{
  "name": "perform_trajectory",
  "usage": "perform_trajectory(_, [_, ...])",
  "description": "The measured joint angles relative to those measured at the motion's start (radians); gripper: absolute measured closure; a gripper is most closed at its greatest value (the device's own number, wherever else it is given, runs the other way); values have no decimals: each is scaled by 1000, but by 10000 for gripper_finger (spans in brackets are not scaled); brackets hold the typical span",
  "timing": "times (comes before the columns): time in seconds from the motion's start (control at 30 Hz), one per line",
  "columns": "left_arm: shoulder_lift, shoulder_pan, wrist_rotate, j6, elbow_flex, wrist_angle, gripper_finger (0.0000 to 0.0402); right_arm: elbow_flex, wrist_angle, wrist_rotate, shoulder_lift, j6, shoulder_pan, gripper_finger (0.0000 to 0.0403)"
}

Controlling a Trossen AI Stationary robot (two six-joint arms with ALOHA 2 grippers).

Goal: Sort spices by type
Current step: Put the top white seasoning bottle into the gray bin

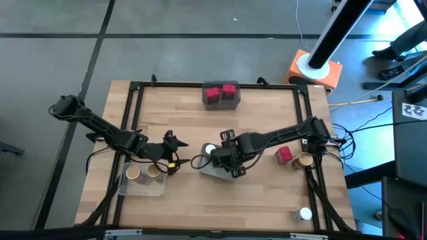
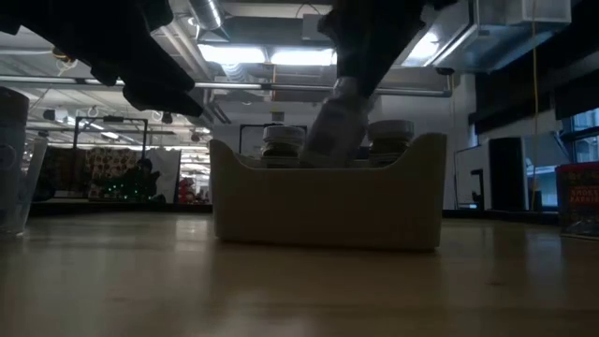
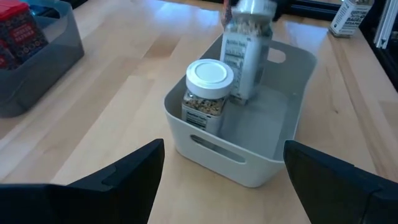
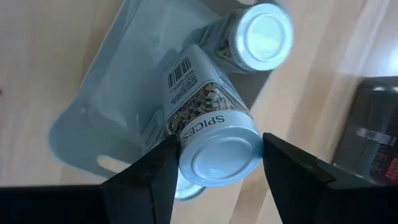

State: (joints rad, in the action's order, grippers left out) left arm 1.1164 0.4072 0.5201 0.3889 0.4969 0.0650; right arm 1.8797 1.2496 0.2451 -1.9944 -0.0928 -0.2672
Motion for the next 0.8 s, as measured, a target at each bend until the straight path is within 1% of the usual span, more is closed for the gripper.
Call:
perform_trajectory(0.33, [0,0,0,-3,0,0,90,1,5,48,-102,-29,21,201])
perform_trajectory(0.57, [0,0,0,-7,0,2,90,3,-3,72,-121,-34,30,199])
perform_trajectory(0.67, [0,0,0,-21,0,7,90,3,-7,71,-123,-36,32,183])
perform_trajectory(0.8, [0,0,0,-23,0,5,90,0,-6,50,-126,-18,33,148])
